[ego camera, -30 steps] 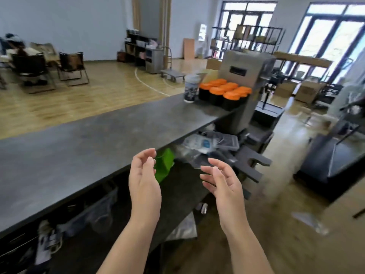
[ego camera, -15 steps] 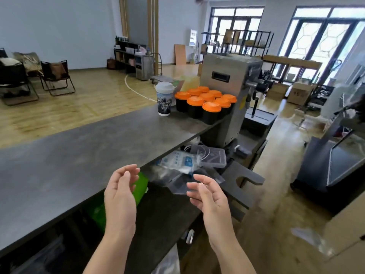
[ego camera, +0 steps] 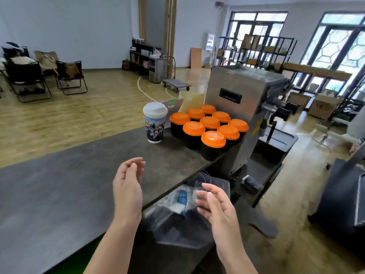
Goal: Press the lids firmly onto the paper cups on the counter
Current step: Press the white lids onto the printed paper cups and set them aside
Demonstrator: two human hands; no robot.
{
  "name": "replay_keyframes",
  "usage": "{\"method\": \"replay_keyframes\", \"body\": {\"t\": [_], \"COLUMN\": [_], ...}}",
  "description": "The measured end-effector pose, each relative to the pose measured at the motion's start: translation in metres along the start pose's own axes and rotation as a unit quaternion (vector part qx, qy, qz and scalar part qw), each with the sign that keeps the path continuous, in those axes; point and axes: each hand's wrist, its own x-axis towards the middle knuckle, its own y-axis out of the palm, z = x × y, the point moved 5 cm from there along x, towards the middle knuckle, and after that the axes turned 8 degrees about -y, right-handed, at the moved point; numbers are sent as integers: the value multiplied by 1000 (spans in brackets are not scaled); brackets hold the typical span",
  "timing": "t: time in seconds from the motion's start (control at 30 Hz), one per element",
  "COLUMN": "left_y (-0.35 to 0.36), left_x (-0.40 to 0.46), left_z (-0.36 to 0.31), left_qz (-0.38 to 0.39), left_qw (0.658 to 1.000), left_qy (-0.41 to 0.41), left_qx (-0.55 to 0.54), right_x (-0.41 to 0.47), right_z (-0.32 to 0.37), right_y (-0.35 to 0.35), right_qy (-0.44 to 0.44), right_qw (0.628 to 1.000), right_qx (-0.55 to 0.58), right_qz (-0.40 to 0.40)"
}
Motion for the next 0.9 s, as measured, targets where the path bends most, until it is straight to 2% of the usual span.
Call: {"method": "replay_keyframes", "body": {"t": [0.1,0.27,0.4,0.47,0.67,0.73,0.9], "left_y": [21,50,80,100,125,123,106], "left_x": [28,104,152,170,231,233,180], "left_z": [6,-1,-27,-29,23,33,3], "left_qz": [-19,-66,-116,-117,-37,-40,-67], "left_qw": [1000,997,979,975,997,997,996], "left_qy": [2,-6,72,85,-55,-55,-52], "left_qx": [6,25,150,168,35,21,7], "right_x": [43,133,197,227,280,285,260], "right_z": [-16,-12,-15,-19,-26,-30,-29], "right_y": [16,62,96,111,153,159,168], "right_qy": [23,-15,-14,-9,-45,-61,-58], "right_qw": [999,993,985,980,974,978,981], "right_qx": [6,16,58,90,116,96,87], "right_qz": [24,113,165,178,191,176,161]}}
